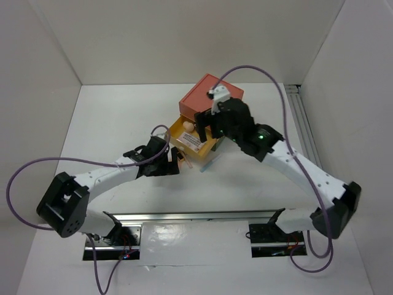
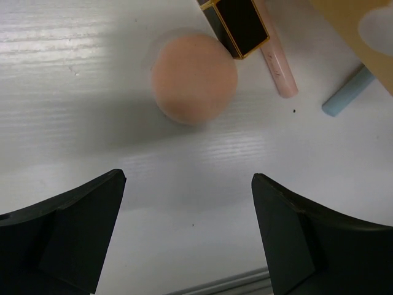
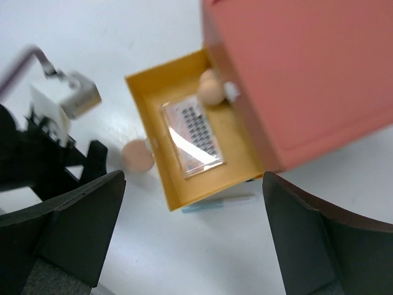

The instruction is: Organize the makeup

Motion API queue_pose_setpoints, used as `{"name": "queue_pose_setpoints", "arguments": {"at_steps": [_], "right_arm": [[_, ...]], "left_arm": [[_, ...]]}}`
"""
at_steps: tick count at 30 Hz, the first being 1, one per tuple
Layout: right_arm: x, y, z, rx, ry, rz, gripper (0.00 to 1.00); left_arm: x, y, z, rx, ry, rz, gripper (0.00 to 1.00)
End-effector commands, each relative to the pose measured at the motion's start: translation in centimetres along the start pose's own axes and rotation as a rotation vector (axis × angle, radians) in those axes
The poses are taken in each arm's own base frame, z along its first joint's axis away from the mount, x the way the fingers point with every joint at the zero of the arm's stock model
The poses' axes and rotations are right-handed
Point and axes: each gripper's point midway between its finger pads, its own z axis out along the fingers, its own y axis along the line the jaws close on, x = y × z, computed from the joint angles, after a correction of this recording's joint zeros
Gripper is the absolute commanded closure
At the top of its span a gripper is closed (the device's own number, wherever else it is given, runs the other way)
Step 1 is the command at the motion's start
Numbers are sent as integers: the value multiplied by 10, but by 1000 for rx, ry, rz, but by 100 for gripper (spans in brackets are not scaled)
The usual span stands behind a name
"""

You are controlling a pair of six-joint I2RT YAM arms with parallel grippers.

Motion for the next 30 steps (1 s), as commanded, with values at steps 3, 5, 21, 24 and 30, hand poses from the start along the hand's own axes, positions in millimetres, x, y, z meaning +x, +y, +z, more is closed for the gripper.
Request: {"name": "queue_pose_setpoints", "arguments": {"at_steps": [3, 5, 21, 24, 30], "right_arm": [[-39, -45, -47, 90, -192, 122, 0], [-37, -56, -54, 108, -203, 135, 0], [-20, -78, -58, 133, -169, 177, 0], [-23, -78, -62, 132, -181, 178, 0], [-21, -83, -67, 152, -185, 192, 0]], "left_arm": [[-31, -12, 28, 8, -114, 30, 2], [-29, -8, 36, -16, -107, 10, 4], [-28, 4, 69, -125, -124, -71, 64], [-19, 11, 68, -154, -91, -80, 100], [-10, 8, 18, -122, -125, -93, 100]]}}
